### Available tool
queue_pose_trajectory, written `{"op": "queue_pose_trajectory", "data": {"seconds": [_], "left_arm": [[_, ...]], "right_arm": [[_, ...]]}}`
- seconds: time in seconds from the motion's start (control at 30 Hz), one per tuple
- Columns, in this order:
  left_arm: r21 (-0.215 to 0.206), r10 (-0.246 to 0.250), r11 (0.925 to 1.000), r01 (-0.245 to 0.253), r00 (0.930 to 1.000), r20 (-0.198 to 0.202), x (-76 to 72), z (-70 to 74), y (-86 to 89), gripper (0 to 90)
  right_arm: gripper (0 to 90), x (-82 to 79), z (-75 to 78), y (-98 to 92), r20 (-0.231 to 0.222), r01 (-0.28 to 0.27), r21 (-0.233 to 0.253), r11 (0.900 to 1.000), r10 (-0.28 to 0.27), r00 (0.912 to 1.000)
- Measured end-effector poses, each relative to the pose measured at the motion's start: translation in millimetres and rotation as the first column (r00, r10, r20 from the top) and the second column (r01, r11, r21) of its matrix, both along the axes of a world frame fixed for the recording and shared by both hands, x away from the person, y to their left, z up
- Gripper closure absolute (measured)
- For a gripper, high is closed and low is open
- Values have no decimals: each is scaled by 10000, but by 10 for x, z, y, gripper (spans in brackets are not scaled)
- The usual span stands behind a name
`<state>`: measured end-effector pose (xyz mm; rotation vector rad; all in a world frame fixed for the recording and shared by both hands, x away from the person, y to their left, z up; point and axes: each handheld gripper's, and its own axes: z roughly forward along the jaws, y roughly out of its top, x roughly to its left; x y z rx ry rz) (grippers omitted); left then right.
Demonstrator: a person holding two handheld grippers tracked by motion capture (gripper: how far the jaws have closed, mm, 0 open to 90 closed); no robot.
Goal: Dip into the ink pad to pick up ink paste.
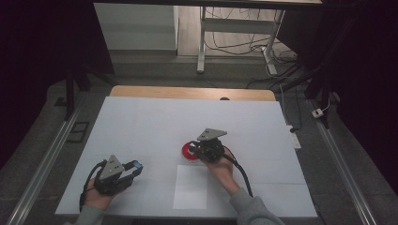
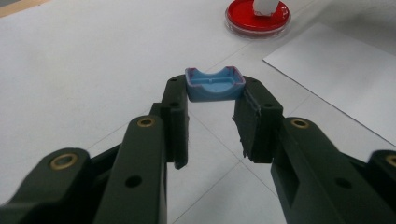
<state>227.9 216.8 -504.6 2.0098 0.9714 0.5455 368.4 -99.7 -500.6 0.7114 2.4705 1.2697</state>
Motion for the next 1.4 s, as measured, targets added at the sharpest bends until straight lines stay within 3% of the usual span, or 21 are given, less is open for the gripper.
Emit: {"op": "queue_pose_trajectory", "data": {"seconds": [0.87,1.4], "left_arm": [[17,16,10000,-16,10000,-48,4,-8,8,660],[17,50,10000,-50,10000,-40,8,-10,10,661]], "right_arm": [[756,8,-70,21,-20,35,-311,9995,-36,10000],[754,3,-35,-6,-41,62,-53,10000,-62,10000]]}}
